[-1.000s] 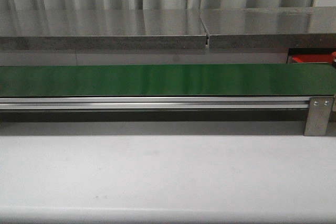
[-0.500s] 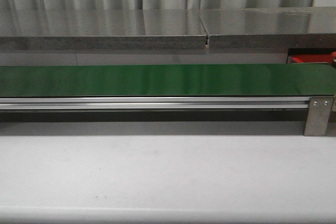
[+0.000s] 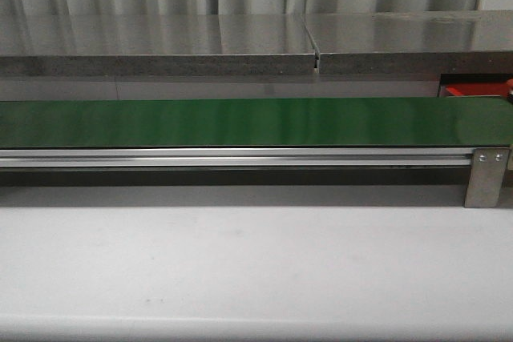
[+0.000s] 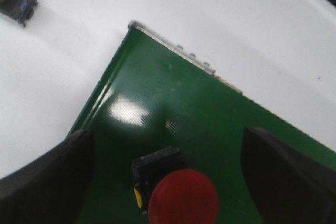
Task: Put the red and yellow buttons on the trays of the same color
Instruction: 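Set the red button on the belt start and open the left gripper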
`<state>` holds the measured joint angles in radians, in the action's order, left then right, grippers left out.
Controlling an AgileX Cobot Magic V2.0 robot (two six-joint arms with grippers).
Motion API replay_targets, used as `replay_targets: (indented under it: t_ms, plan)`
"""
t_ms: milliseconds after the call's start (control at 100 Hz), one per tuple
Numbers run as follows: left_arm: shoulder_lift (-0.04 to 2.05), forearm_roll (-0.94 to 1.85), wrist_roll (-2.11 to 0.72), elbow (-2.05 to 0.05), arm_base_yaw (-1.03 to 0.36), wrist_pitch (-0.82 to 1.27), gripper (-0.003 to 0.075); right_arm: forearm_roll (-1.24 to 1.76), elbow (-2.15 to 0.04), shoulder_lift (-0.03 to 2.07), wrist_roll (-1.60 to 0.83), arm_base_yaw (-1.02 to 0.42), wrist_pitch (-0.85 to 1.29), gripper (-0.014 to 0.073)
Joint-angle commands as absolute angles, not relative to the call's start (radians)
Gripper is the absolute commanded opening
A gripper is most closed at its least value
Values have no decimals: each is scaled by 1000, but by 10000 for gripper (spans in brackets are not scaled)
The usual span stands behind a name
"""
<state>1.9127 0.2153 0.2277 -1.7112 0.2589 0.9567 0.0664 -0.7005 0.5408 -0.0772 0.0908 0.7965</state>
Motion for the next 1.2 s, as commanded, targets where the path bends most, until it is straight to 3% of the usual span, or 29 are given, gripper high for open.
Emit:
replay_targets:
  t_ms: [0, 490, 1190]
  plan:
    - [1849, 236, 225, -1775, 276, 916, 564, 57, -722, 542, -83, 91, 733, -117]
    - [1912, 158, 223, -1791, 448, 892, 564, 57, -722, 542, -83, 91, 733, -117]
    - [2103, 143, 170, -1793, 453, 587, 564, 57, -722, 542, -83, 91, 733, -117]
